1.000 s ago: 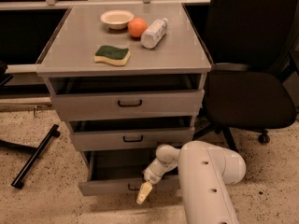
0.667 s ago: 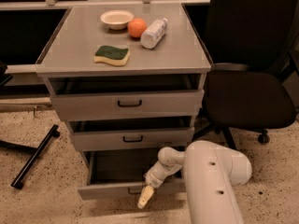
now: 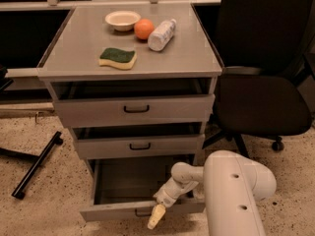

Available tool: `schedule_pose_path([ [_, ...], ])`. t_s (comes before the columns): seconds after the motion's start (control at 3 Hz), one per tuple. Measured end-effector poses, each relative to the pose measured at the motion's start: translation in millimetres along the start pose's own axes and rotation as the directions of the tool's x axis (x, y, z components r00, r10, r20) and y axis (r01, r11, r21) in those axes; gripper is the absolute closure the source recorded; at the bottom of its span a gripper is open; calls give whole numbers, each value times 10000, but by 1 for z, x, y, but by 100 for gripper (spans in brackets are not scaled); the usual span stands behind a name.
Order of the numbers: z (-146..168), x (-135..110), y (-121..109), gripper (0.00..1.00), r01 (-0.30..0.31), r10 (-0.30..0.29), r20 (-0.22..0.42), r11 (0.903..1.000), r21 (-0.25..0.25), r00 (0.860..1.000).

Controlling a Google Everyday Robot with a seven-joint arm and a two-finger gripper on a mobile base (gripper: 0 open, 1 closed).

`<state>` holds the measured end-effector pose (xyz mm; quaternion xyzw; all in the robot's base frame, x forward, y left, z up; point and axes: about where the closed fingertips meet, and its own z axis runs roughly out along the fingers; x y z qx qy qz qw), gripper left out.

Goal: Open bottom drawer

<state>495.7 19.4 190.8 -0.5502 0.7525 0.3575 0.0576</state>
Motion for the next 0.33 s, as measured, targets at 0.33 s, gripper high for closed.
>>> schedule_pose_path([
  [0.33,0,0,0,0,1,-1,0,10000,0,10000],
])
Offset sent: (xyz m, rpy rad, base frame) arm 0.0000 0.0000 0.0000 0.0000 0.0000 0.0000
